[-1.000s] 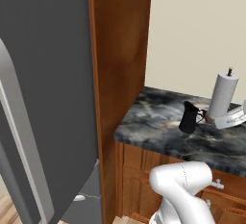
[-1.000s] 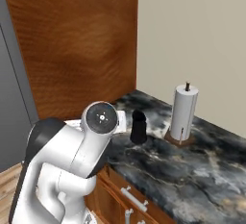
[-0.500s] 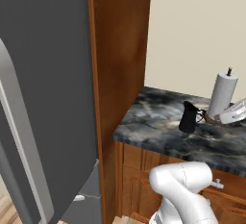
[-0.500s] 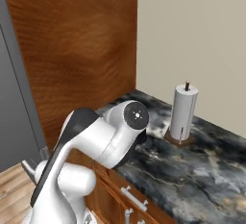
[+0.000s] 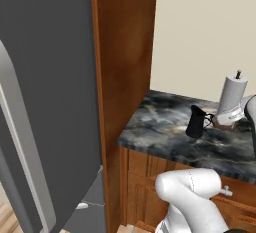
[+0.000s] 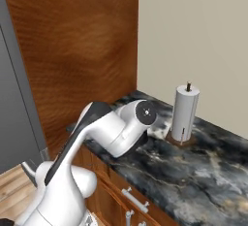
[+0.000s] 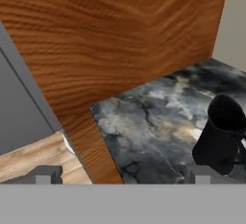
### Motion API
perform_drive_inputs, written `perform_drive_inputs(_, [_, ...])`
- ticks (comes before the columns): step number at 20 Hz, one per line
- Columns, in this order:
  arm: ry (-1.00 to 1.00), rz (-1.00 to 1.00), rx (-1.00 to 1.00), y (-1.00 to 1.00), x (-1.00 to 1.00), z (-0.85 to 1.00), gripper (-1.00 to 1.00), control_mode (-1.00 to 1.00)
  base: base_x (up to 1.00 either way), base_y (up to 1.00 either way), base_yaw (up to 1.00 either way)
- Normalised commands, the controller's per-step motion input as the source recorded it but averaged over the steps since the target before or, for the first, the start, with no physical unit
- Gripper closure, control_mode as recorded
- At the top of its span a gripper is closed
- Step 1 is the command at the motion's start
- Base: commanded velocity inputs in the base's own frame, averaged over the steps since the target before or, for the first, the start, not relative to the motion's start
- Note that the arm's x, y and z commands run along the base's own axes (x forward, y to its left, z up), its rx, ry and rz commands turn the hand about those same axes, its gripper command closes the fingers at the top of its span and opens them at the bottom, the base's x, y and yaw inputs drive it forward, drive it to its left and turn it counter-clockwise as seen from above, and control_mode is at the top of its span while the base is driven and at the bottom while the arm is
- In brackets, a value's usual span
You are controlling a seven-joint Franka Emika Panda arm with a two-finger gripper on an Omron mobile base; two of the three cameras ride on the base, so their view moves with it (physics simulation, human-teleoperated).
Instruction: Move the apricot and sweet potato from the top shelf to the second highest shelf to make space. Then, place the pitcher from the counter on the cleared top shelf.
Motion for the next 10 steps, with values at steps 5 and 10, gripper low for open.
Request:
perform_drive_inputs(5, [0.00, 0.11, 0.00, -0.48, 0.06, -0.32, -1.00, -1.00, 0.00, 0.00, 0.00])
perform_drive_inputs(10, [-0.03, 0.19, 0.00, -0.54, 0.00, -0.34, -1.00, -1.00, 0.00, 0.00, 0.00])
